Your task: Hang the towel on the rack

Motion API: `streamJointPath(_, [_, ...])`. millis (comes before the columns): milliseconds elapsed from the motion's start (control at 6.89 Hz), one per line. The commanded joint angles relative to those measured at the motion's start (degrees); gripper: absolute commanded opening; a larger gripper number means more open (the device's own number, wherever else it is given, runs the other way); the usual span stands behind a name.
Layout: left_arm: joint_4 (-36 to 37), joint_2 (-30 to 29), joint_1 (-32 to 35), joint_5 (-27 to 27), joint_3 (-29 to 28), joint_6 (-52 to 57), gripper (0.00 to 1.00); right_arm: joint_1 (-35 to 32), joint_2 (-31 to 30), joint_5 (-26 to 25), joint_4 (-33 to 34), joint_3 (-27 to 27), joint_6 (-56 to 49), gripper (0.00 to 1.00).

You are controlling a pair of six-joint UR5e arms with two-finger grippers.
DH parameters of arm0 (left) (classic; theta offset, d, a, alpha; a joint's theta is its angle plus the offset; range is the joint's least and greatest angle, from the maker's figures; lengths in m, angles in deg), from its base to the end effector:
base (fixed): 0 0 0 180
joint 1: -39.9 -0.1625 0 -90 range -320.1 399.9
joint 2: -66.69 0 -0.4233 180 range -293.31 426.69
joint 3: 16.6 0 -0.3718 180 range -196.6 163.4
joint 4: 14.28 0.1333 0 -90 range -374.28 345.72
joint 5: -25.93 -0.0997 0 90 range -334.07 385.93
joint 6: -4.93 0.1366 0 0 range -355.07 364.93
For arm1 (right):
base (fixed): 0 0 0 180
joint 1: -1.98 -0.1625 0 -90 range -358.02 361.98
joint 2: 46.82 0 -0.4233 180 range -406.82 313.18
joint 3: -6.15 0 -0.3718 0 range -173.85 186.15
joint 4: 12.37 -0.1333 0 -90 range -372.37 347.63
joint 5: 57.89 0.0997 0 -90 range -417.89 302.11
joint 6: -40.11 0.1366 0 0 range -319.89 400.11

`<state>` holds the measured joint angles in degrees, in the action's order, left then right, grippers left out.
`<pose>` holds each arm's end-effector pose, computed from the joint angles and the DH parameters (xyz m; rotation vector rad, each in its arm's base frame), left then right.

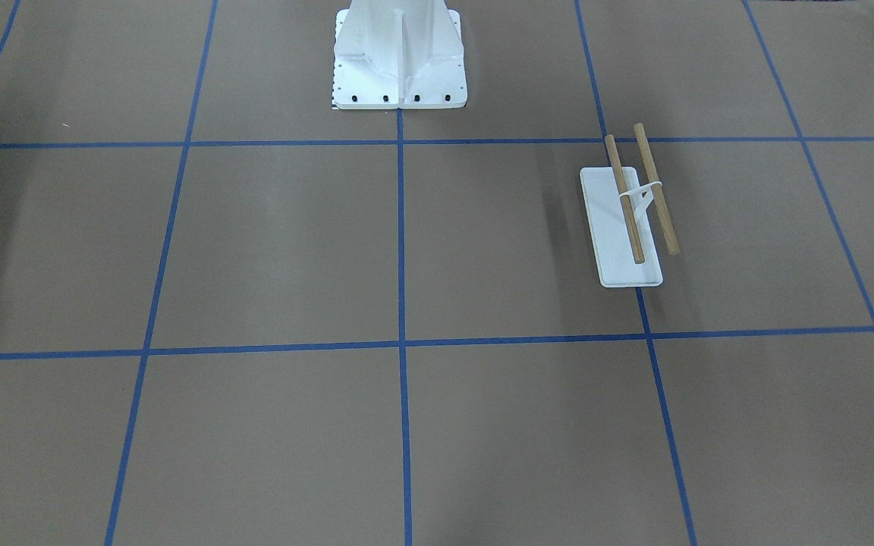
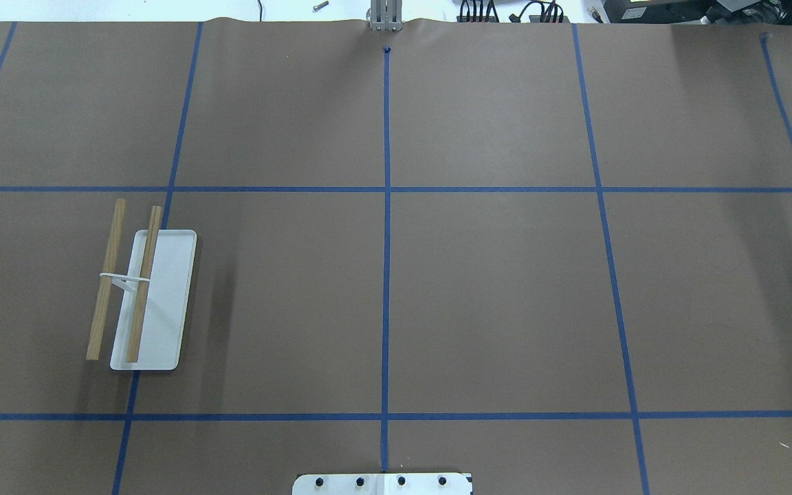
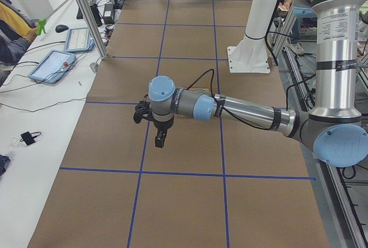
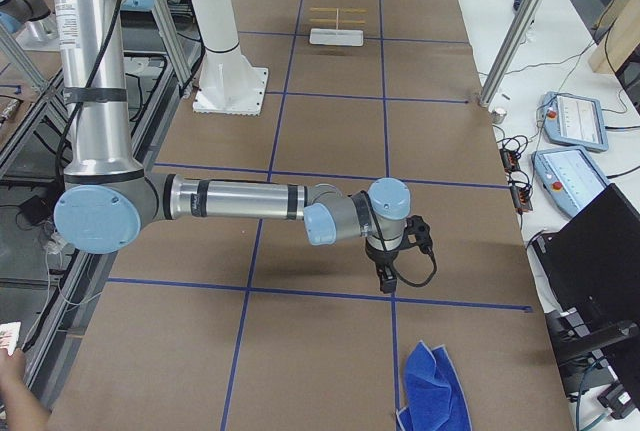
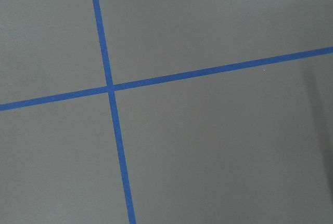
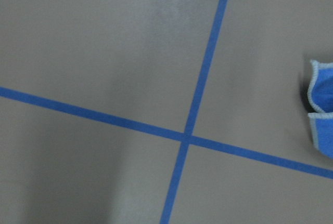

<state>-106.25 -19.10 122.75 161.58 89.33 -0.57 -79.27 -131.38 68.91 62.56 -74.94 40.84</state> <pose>0.0210 -0.4534 0.5783 0.1374 0.8132 0.1223 -0.0299 -0.5326 0.6935 0.1421 -0.6550 -0.1997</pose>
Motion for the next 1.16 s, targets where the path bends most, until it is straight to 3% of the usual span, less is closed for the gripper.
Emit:
streamJointPath(0, [-0.2,-1.0,-0.1,4.6,-1.2,-6.1,0.98,0.0,8.4,-6.5,-0.3,12.3,0.4,1.00])
streamJointPath(290, [0.0,-0.9,0.0,3.7,-1.1,-5.8,0.98,-0.4,12.1,-11.2,-0.3,17.5,2.6,0.97])
streamJointPath(726, [0.0,-1.4,-0.1,3.0,-1.4,-5.8,0.98,-0.2,17.8,-16.7,-5.6,31.1,7.1,0.95])
streamJointPath(1016, [0.0,-1.8,-0.1,3.0,-1.6,-5.8,0.98,0.3,18.7,-19.4,-7.1,34.7,7.1,0.94])
